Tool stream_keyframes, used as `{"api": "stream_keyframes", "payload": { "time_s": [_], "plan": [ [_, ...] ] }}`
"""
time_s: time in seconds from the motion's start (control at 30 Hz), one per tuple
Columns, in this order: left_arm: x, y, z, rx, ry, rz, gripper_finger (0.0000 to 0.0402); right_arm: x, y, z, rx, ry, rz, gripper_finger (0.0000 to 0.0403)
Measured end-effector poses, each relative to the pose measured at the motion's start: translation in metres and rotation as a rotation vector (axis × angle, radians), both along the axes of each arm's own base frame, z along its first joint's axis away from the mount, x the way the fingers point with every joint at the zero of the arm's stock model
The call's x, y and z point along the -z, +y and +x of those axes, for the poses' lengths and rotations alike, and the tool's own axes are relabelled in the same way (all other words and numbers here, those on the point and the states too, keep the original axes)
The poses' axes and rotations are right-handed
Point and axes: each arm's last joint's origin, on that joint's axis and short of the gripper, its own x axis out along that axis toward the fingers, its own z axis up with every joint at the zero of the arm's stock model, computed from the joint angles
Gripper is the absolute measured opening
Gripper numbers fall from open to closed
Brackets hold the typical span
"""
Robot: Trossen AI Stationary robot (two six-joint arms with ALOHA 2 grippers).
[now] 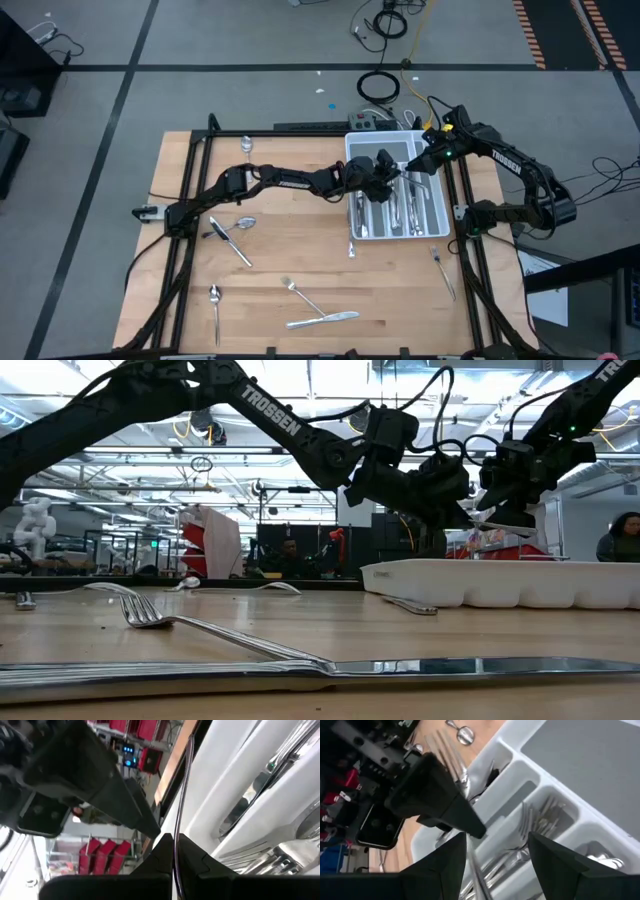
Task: Sort silverware
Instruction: Put the silver fork into the white silverware tray
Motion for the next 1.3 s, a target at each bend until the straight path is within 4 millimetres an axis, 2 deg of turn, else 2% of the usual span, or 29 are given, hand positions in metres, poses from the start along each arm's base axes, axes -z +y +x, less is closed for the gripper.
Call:
{"api": "stream_keyframes", "payload": {
  "time_s": [0.27, 0.4, 0.8, 1.13, 1.2, 1.3],
  "plan": [
    [-0.003, 0.015, -0.003, 0.008, -0.001, 0.02, 0.0005, 0.001, 0.0, -0.002, 0.006, 0.01, -0.002, 0.0203],
    [-0.006, 0.015, -0.003, 0.031, -0.012, 0.073, 0.0005, 0.003, -0.002, -0.001, 0.003, 0.015, 0.011, 0.0203],
    [-0.006, 0.014, -0.003, 0.057, -0.011, 0.089, 0.0005, 0.016, -0.005, 0.005, -0.05, -0.014, 0.082, 0.0197],
    [-0.007, 0.016, -0.003, 0.054, -0.012, 0.091, 0.0005, 0.018, 0.004, 0.023, -0.172, -0.044, 0.102, 0.0132],
    [-0.007, 0.016, -0.003, 0.055, -0.013, 0.09, 0.0005, 0.019, 0.005, 0.024, -0.176, -0.037, 0.099, 0.0105],
    [-0.007, 0.016, -0.003, 0.056, -0.01, 0.088, 0.0005, 0.019, 0.005, 0.024, -0.18, -0.006, 0.067, 0.0034]
  ]
}}
